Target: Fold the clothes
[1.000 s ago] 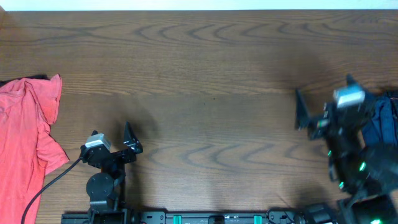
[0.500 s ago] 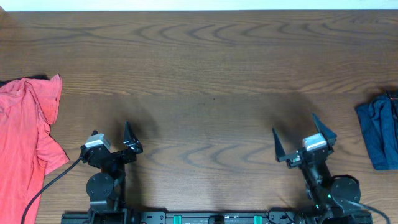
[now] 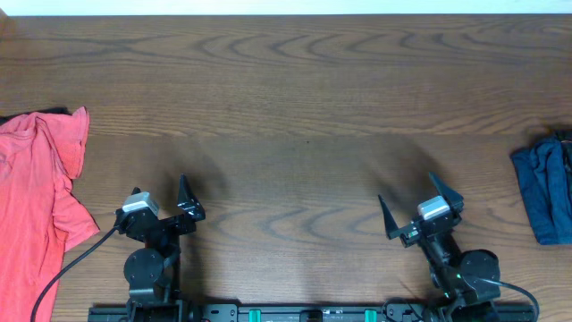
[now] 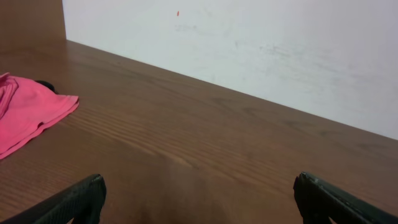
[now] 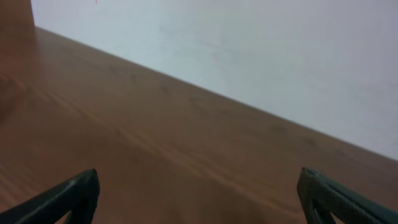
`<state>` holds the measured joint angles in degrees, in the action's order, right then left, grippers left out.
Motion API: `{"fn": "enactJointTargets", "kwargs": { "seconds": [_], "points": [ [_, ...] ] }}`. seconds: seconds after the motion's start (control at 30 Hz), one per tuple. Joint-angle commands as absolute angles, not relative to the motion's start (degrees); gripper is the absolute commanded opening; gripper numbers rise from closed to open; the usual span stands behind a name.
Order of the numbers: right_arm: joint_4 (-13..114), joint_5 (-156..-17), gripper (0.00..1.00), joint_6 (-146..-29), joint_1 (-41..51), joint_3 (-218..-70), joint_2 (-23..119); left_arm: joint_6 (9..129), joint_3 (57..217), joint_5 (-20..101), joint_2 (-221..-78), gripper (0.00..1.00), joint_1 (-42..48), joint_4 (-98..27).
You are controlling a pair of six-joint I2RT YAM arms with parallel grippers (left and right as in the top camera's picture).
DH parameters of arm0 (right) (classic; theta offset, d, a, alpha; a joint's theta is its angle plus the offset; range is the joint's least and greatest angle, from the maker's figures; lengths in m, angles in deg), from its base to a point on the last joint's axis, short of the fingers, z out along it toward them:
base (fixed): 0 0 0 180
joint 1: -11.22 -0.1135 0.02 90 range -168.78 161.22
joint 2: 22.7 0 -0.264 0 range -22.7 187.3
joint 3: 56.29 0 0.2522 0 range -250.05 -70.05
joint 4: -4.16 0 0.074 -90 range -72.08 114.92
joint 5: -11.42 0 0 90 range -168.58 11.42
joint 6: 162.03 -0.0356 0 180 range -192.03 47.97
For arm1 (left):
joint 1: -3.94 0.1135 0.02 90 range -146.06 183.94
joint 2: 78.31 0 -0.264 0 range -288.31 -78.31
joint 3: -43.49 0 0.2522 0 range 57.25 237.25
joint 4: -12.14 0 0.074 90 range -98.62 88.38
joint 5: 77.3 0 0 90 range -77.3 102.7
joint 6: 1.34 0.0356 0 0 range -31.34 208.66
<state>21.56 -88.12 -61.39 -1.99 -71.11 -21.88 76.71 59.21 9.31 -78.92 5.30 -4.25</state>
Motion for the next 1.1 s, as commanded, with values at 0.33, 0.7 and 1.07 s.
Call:
{"fn": "enactJointTargets", "kwargs": {
  "seconds": [0.33,0.7,1.07],
  "points": [
    [21.32,-88.49,0.99,-62.79,-1.45,-70.36,-22.39,77.28,57.48,8.43,-78.54,0.98,5.08,-5.39],
    [21.32,-88.49,0.99,-62.79,-1.45,-70.36,-22.39,77.28,57.48,8.43,-78.54,0.98,5.08,-5.39],
    [21.32,-88.49,0.99,-62.79,-1.45,-70.36,-22.39,77.28,57.48,8.43,-78.54,0.98,5.08,-5.39]
  ]
}}
